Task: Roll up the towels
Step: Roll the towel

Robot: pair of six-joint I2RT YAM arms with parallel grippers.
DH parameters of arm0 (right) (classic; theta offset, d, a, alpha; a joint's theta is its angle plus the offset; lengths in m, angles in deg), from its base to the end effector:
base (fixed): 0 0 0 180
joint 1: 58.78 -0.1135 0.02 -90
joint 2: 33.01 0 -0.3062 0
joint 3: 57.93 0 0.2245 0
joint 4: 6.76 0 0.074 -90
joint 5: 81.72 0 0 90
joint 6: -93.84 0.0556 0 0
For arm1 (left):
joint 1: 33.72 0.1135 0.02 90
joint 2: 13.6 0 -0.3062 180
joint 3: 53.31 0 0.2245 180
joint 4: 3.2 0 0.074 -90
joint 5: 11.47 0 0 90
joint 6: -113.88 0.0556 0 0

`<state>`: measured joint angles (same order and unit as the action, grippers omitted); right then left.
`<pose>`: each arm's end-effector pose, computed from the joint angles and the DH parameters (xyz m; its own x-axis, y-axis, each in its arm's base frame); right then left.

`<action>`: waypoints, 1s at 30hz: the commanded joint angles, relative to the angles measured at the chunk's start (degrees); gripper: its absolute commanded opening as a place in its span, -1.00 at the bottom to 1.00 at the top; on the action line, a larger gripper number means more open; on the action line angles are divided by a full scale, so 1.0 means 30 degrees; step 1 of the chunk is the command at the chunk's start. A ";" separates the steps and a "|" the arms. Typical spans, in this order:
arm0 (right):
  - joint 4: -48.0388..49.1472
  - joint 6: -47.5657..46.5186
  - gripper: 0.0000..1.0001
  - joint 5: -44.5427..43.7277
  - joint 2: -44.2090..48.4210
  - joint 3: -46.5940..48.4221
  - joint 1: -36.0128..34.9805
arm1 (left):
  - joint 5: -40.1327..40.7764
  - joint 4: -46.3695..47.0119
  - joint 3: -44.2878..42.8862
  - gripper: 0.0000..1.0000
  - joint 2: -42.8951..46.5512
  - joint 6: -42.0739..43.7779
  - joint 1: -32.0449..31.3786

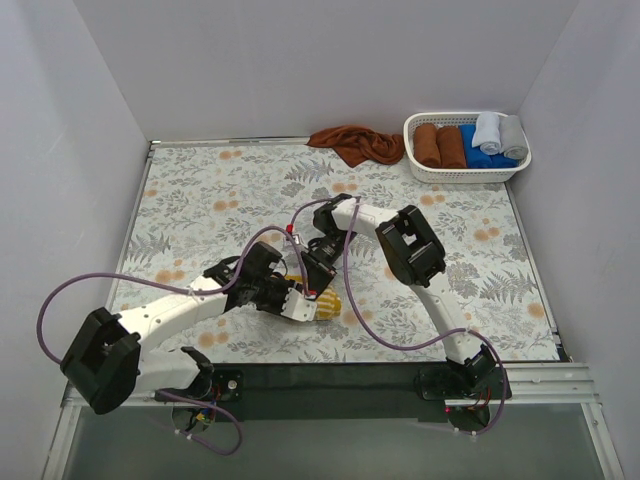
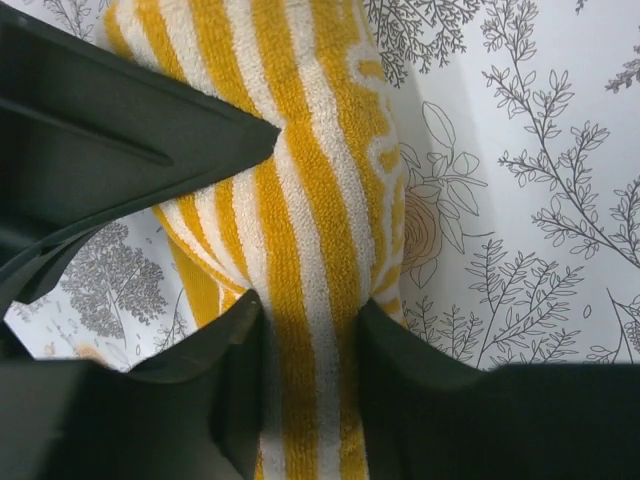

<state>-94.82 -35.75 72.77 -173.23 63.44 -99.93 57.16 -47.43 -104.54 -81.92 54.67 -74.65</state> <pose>0.2978 0.3268 0.1432 -0.5006 -0.8019 -0.3261 -0.5252 -0.0182 0.8508 0.1241 -0.1344 0.2217 -0.1895 0.7953 -0.5759 0.9769 0.2118 -0.0290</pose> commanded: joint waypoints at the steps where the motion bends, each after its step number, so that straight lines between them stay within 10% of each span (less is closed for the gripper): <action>1: 0.0161 -0.0719 -0.52 -0.3068 -0.0341 -0.0190 0.0530 | -0.0083 -0.2283 -0.0744 -0.49 -0.1513 -0.0534 -0.0098; 6: 0.0366 -0.0163 0.06 -0.3887 0.2264 -0.0132 0.2546 | -0.1694 -0.5092 -0.1975 -0.66 -0.2945 -0.0945 -0.0069; 17: 0.7563 0.3411 0.18 -0.9066 1.3453 -0.5605 0.5571 | -0.6674 -1.0401 -0.7366 -0.71 -0.9563 -0.0565 0.3328; 26: 1.1665 0.2798 0.23 -1.6267 1.8467 -1.0967 0.0714 | -0.8170 -1.3038 -1.1292 -0.72 -1.4520 0.0695 0.5848; 30: 1.4306 0.2827 0.61 -1.9556 1.9347 -1.3165 -0.2913 | -0.8581 -1.3391 -1.2436 -0.72 -1.6189 0.0461 0.6405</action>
<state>-60.92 -27.40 25.64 -117.78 26.96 -103.01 25.84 -85.60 -142.05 -125.61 55.39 -55.96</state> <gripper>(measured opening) 0.786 0.261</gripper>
